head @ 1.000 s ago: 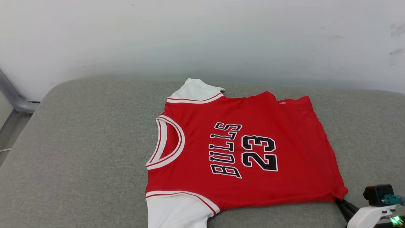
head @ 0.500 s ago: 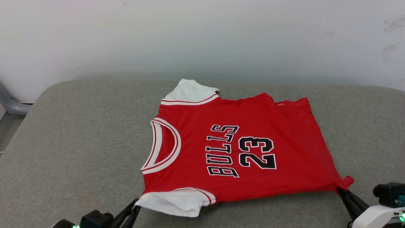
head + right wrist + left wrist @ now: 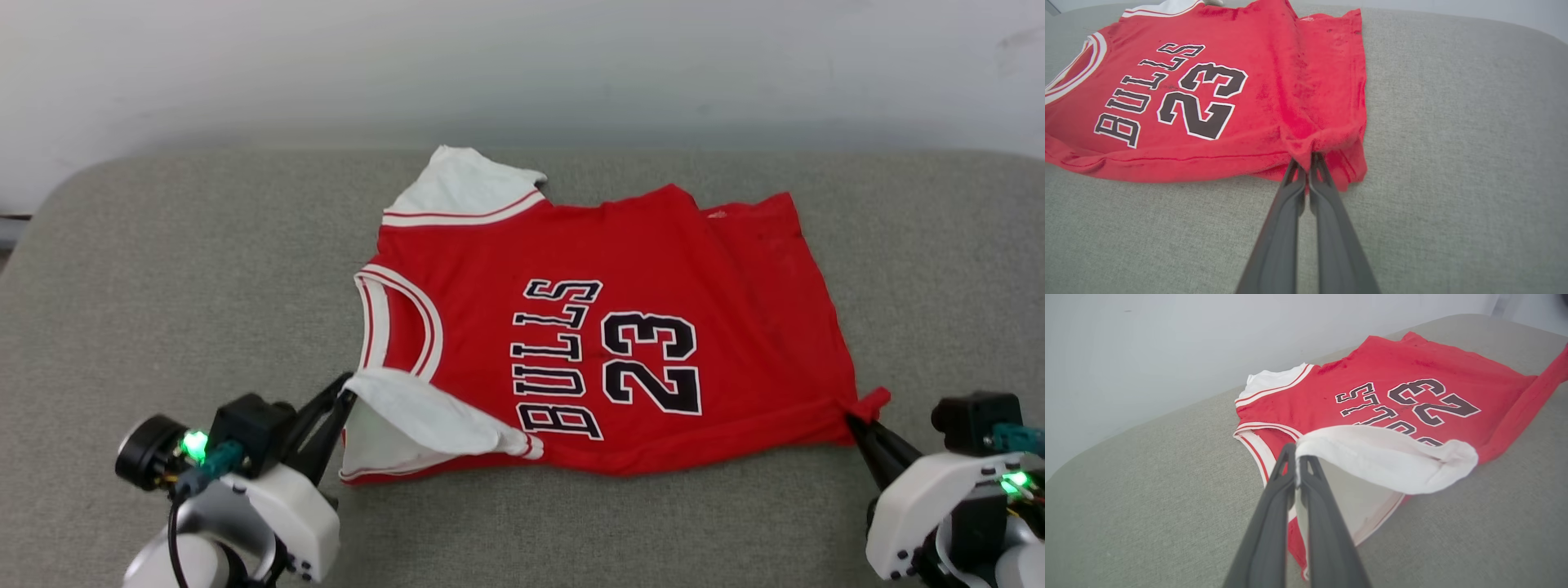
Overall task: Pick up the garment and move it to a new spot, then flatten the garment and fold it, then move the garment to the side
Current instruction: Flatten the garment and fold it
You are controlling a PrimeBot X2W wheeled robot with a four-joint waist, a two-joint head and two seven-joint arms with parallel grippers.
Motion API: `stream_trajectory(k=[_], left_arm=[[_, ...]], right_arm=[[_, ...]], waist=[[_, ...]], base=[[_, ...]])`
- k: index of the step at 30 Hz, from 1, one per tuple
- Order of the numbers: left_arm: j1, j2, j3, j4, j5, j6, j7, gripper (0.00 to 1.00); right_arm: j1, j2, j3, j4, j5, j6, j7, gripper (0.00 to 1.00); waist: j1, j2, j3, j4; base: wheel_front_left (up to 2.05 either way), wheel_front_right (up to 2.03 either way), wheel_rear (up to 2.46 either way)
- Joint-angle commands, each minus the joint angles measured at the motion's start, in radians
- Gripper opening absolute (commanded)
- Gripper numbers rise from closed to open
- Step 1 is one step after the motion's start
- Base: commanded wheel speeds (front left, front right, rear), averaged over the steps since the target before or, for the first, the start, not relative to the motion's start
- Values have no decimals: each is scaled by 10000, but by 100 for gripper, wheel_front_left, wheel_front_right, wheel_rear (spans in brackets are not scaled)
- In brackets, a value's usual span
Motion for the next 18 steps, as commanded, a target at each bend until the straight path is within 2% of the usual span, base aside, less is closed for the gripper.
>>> stream_trajectory(k=[1,18], left_arm=[[-359,-22,-17,185,77,-73,12,0],[-2931,-426,-293,2737,57,-395,324,0]], right_arm=[[-284,125,-5,89,-57,-12,69,0],[-2481,700,-151,2079,-812,-12,-233,0]], waist=[[-1,-1,335,-105],[-1,-1,1392,-295]], base=[[0,0,0],[0,0,0]])
